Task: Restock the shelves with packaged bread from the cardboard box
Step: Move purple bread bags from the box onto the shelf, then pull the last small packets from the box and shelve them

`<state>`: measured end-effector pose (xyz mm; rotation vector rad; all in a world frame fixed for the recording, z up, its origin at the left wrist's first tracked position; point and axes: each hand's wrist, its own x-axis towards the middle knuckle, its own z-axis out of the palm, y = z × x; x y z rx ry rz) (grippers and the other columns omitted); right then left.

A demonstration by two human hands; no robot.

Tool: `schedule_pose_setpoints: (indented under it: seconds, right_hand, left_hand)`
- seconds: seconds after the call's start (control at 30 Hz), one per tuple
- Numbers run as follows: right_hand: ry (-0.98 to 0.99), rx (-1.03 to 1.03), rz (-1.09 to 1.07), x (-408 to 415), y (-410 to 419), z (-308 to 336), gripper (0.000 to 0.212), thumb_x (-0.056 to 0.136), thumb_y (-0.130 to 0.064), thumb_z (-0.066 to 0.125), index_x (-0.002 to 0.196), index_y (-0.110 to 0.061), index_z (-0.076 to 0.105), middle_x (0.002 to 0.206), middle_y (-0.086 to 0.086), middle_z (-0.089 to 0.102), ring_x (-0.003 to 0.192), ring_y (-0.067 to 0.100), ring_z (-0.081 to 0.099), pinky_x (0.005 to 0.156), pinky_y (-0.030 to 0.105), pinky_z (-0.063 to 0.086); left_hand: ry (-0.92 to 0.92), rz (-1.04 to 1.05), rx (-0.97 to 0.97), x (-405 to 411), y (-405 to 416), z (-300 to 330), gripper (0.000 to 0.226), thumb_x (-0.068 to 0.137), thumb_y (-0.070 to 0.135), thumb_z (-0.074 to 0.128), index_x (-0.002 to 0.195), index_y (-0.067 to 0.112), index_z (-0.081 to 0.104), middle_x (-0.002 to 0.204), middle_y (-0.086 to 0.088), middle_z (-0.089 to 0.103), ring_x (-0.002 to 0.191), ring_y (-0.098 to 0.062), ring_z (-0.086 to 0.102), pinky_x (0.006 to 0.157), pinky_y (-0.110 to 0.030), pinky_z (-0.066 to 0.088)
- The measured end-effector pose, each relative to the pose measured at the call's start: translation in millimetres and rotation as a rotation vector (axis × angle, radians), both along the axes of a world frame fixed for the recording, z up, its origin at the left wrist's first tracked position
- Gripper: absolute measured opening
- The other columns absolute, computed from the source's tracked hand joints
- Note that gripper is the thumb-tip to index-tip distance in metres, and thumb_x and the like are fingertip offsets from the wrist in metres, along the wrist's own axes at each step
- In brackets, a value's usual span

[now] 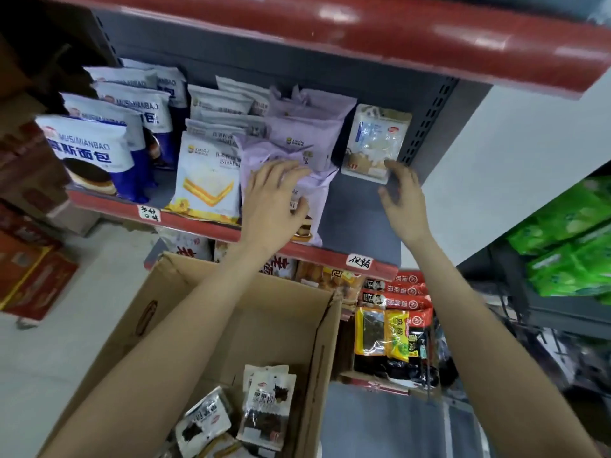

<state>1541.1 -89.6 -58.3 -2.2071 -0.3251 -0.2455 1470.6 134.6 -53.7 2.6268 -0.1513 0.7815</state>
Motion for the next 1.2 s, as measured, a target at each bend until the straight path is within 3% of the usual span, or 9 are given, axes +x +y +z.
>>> schedule_pose_setpoints:
  seconds: [0.17, 0.23, 0.37, 0.5, 0.57, 0.83, 1.0, 1.1, 1.2]
  right_hand:
    - [0.044, -0.058, 0.074, -109, 14, -3, 0.026, 0.095, -0.01, 0.049, 0.118, -0.014, 0.06, 0.112, -0.007, 0.061, 0.107, 0.01, 0.057, 0.094, 0.024, 0.043]
    - [0.089, -0.099, 0.116, -141, 30, -11, 0.022, 0.095, -0.013, 0.051, 0.113, -0.016, 0.063, 0.102, -0.01, 0.066, 0.092, 0.007, 0.062, 0.084, 0.022, 0.048]
    - [0.175, -0.277, 0.217, -187, 69, -58, 0.018, 0.095, -0.019, 0.051, 0.106, -0.022, 0.065, 0.091, -0.005, 0.072, 0.079, 0.012, 0.067, 0.076, 0.038, 0.054]
    - [0.319, -0.353, 0.213, -227, 113, -119, 0.018, 0.093, -0.019, 0.052, 0.106, -0.025, 0.064, 0.091, -0.007, 0.071, 0.078, 0.013, 0.065, 0.073, 0.034, 0.054]
    - [0.399, -0.392, 0.187, -244, 133, -156, 0.019, 0.093, -0.019, 0.052, 0.106, -0.025, 0.064, 0.092, -0.003, 0.071, 0.077, 0.016, 0.065, 0.071, 0.034, 0.054]
    - [0.707, -0.506, -0.082, -289, 157, -293, 0.039, 0.087, -0.007, 0.053, 0.125, -0.016, 0.056, 0.131, 0.012, 0.049, 0.118, 0.035, 0.046, 0.095, 0.041, 0.044]
    - [0.869, -0.442, -0.312, -292, 149, -342, 0.065, 0.087, -0.008, 0.058, 0.143, -0.016, 0.027, 0.146, 0.018, 0.025, 0.127, 0.037, 0.036, 0.101, 0.044, 0.036]
    - [0.927, -0.295, -0.377, -288, 146, -358, 0.076, 0.086, -0.005, 0.06, 0.147, -0.019, 0.017, 0.145, 0.014, 0.031, 0.128, 0.031, 0.04, 0.096, 0.038, 0.041]
    - [0.956, -0.237, -0.425, -288, 144, -368, 0.083, 0.087, -0.005, 0.061, 0.149, -0.024, 0.01, 0.144, 0.013, 0.036, 0.129, 0.029, 0.04, 0.095, 0.038, 0.042]
  left_hand:
    - [-0.119, -0.109, -0.119, -63, 8, -13, 0.024, 0.088, 0.023, 0.052, 0.102, 0.015, 0.069, 0.094, 0.003, 0.069, 0.091, -0.018, 0.058, 0.08, -0.031, 0.044]
    - [-0.036, -0.164, -0.162, -92, 25, -27, 0.025, 0.091, 0.026, 0.049, 0.099, 0.016, 0.07, 0.084, 0.004, 0.07, 0.078, -0.015, 0.061, 0.07, -0.029, 0.046]
    - [0.296, -0.111, -0.139, -143, 76, -70, 0.032, 0.092, 0.039, 0.043, 0.1, 0.023, 0.068, 0.073, 0.003, 0.07, 0.061, -0.018, 0.065, 0.054, -0.033, 0.052]
    - [0.877, -0.107, -0.048, -172, 133, -127, 0.023, 0.091, 0.031, 0.054, 0.112, 0.029, 0.061, 0.103, 0.011, 0.069, 0.095, -0.014, 0.065, 0.079, -0.03, 0.052]
    - [1.053, -0.097, -0.043, -186, 156, -160, 0.024, 0.088, 0.029, 0.057, 0.112, 0.032, 0.059, 0.105, 0.015, 0.068, 0.099, -0.012, 0.063, 0.084, -0.031, 0.051]
    - [1.317, -0.115, 0.037, -253, 193, -287, 0.048, 0.087, 0.023, 0.062, 0.132, 0.029, 0.046, 0.128, 0.001, 0.058, 0.111, -0.021, 0.059, 0.091, -0.037, 0.05]
    - [1.268, -0.398, 0.172, -257, 179, -339, 0.055, 0.088, 0.022, 0.059, 0.139, 0.026, 0.038, 0.142, 0.0, 0.04, 0.125, -0.023, 0.044, 0.1, -0.036, 0.041]
    - [1.199, -0.565, 0.22, -243, 162, -365, 0.059, 0.09, 0.016, 0.056, 0.144, 0.023, 0.033, 0.146, 0.003, 0.037, 0.133, -0.017, 0.032, 0.105, -0.027, 0.029]
    - [1.295, -0.758, 0.335, -237, 137, -388, 0.068, 0.089, 0.005, 0.052, 0.148, 0.022, 0.023, 0.155, 0.003, 0.021, 0.142, -0.016, 0.014, 0.114, -0.029, 0.014]
